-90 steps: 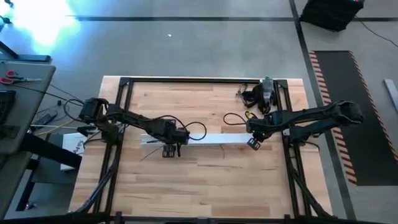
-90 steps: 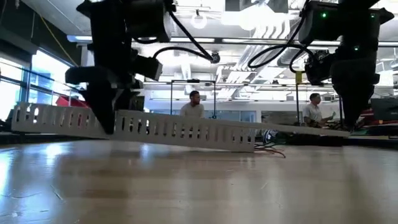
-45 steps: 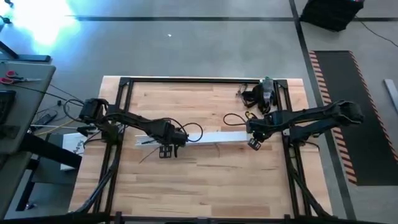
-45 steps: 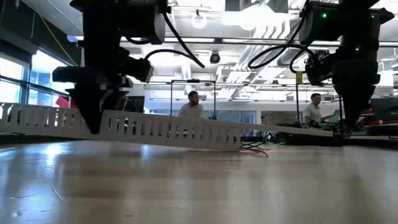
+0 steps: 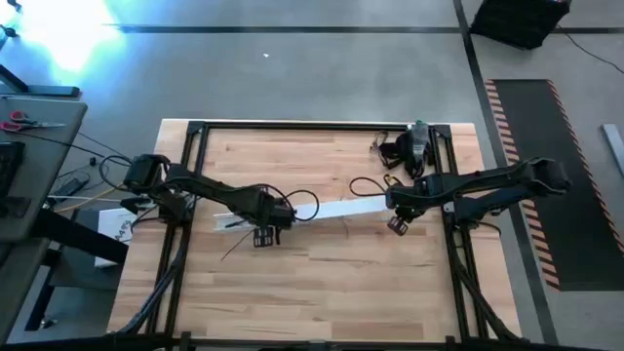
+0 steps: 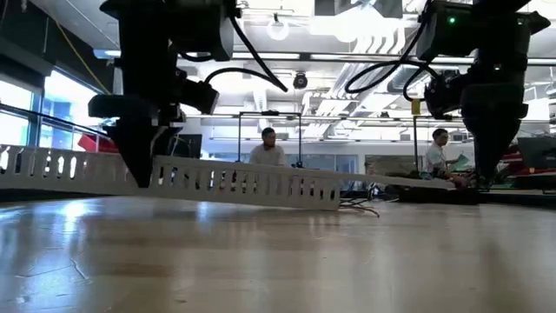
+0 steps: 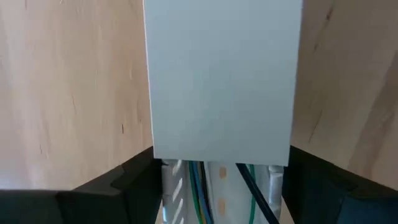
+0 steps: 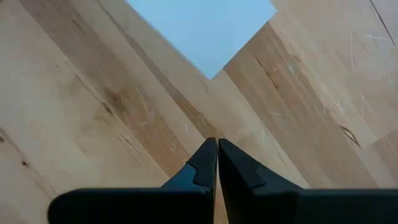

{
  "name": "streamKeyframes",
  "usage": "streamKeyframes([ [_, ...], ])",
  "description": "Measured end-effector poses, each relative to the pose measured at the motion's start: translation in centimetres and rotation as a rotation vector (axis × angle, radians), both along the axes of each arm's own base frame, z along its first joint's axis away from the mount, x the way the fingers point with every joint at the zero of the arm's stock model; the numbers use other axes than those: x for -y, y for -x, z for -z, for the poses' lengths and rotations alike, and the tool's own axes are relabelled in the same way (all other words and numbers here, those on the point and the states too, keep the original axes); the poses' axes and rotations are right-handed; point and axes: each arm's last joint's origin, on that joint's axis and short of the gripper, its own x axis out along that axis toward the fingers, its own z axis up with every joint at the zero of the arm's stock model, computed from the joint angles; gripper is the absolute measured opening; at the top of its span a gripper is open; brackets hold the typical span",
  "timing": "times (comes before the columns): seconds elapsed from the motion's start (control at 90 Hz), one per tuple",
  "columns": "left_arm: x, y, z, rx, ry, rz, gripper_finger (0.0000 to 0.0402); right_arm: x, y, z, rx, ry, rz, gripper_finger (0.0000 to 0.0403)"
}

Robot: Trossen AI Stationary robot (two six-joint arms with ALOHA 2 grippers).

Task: Ziptie cables
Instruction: Close the white cable duct

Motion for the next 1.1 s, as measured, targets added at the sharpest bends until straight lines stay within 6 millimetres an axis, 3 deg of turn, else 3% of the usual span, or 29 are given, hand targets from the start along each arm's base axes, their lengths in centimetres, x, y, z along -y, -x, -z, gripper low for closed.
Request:
streamKeyframes([
  [0.3, 0.0, -0.6, -1.1, 0.004, -0.003, 0.075, 0.0281, 0.0, 0.0, 0.0, 0.003, 0.000, 0.000, 0.0000],
  [0.578, 0.0, -0.2, -2.2, -0.065, -0.001, 0.039, 0.0296, 0.0, -0.1, 0.0, 0.006, 0.004, -0.018, 0.0000],
  [1.1, 0.1, 1.5, 1.2, -0.099, -0.042, 0.072, 0.0285, 0.0, 0.8, 1.6, -0.032, -0.008, -0.027, 0.0000],
])
